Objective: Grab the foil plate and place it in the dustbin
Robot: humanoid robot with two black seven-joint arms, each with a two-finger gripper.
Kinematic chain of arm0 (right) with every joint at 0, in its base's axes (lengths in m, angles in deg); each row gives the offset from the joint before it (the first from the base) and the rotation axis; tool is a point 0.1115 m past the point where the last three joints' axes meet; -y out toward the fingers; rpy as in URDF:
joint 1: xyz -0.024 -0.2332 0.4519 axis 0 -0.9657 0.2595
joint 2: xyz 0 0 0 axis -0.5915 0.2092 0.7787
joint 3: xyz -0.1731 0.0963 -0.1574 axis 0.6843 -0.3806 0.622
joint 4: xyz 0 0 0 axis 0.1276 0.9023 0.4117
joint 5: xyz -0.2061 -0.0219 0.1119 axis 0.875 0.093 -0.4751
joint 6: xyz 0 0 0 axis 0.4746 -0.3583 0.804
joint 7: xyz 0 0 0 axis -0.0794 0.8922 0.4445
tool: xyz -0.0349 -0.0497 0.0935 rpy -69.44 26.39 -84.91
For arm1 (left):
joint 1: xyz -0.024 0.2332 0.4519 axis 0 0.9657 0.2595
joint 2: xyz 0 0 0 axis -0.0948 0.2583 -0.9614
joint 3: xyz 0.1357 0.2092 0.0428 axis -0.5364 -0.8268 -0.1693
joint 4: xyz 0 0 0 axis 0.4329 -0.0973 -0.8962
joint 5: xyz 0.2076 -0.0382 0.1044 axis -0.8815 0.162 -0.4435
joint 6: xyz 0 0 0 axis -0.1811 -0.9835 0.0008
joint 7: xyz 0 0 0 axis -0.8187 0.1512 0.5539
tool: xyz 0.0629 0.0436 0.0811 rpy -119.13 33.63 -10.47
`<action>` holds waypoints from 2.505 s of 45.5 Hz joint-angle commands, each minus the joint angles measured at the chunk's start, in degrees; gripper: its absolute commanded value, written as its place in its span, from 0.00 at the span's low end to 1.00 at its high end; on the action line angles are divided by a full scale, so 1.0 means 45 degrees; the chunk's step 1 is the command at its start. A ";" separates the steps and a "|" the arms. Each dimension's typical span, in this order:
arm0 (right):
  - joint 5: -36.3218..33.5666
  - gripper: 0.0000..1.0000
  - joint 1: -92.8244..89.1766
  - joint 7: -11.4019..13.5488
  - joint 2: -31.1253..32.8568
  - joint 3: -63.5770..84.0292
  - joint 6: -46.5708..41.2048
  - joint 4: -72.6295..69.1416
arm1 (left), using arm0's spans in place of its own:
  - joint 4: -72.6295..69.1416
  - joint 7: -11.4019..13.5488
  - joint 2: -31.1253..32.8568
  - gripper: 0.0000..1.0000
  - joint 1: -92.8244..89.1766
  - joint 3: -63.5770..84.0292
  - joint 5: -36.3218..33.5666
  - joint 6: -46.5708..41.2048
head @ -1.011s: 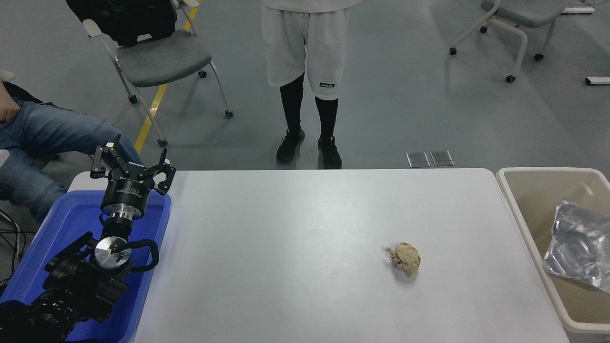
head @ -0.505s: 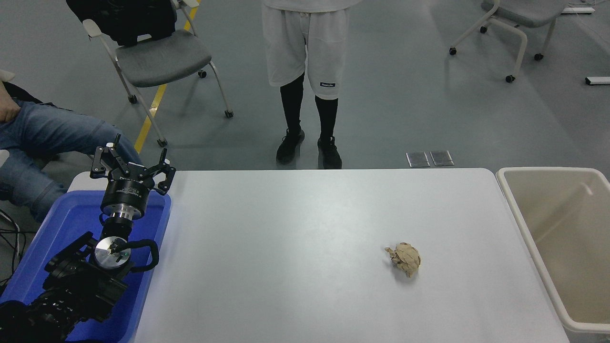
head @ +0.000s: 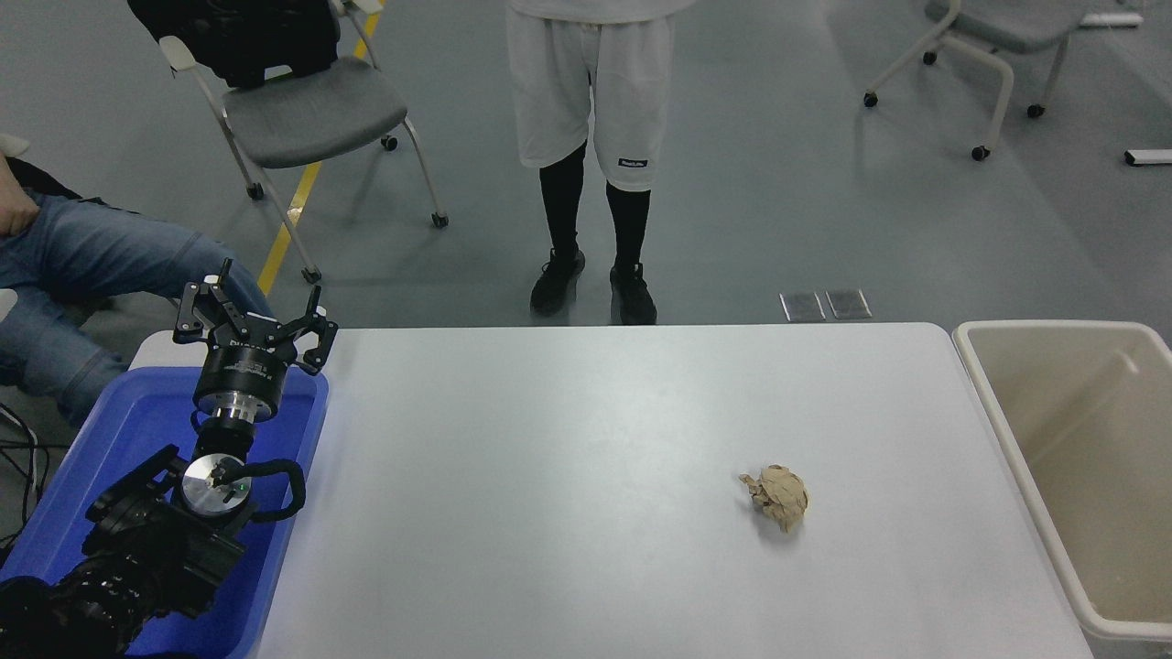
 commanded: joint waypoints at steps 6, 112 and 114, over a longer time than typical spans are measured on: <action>0.0531 1.00 0.3442 0.0410 0.1006 0.1032 -0.3295 -0.2009 | 0.0000 -0.0010 0.0000 0.99 0.0000 0.0000 -0.0003 0.0000; -0.0269 1.00 1.4989 0.0802 -0.4285 0.7538 -0.7514 -1.1057 | 0.0000 -0.0010 0.0000 0.99 0.0000 0.0000 -0.0023 0.0000; -0.0288 1.00 1.5008 0.0802 -0.4285 0.7440 -0.7514 -1.1057 | 0.0000 -0.0010 0.0000 0.99 0.0000 0.0000 -0.0023 0.0000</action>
